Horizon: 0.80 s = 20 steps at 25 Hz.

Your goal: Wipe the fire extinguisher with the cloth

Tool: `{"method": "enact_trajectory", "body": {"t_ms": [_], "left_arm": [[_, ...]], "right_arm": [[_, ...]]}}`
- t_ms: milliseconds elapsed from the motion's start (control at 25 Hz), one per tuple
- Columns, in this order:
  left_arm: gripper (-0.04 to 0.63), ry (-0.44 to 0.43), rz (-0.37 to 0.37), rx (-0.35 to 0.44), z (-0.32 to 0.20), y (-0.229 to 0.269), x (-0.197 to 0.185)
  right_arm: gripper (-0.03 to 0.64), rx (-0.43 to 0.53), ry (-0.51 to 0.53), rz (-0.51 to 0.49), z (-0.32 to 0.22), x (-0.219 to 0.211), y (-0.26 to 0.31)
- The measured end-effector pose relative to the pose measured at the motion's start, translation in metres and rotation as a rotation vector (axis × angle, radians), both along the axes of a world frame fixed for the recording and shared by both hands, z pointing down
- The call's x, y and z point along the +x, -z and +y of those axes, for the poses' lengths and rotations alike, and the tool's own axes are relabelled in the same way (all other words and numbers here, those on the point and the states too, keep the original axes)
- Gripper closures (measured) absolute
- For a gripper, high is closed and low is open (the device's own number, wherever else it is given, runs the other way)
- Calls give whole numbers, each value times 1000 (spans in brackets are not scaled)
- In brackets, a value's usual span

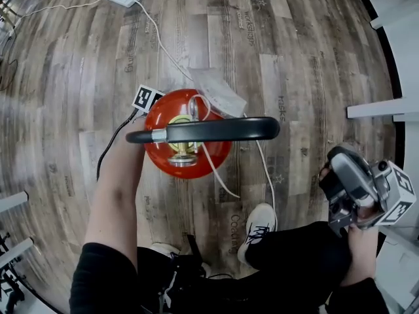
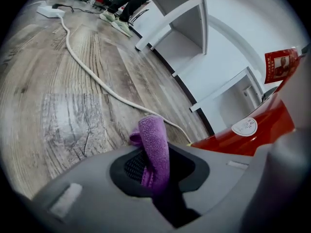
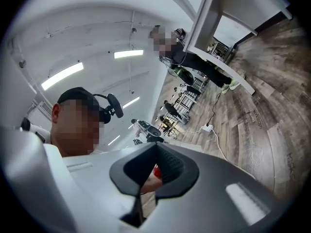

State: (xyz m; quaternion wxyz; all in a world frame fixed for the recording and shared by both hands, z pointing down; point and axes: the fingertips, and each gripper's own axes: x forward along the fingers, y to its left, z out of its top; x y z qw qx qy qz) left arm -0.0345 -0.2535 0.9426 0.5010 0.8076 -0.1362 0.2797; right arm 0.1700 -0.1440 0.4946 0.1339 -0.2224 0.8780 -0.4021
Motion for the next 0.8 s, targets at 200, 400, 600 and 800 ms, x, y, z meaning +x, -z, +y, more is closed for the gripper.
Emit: {"method": "enact_trajectory", "body": {"t_ms": [200, 400, 600, 800], "left_arm": [[525, 75, 134, -3, -5, 28, 7], [523, 160, 454, -54, -11, 110, 7], [523, 213, 746, 10, -6, 215, -22], [523, 97, 703, 429, 22, 318, -60]], "right_arm": [[615, -3, -30, -8, -3, -3, 1], [615, 8, -34, -12, 0, -15, 8], [615, 4, -50, -51, 5, -28, 14], [615, 61, -80, 85, 3, -35, 10]]}}
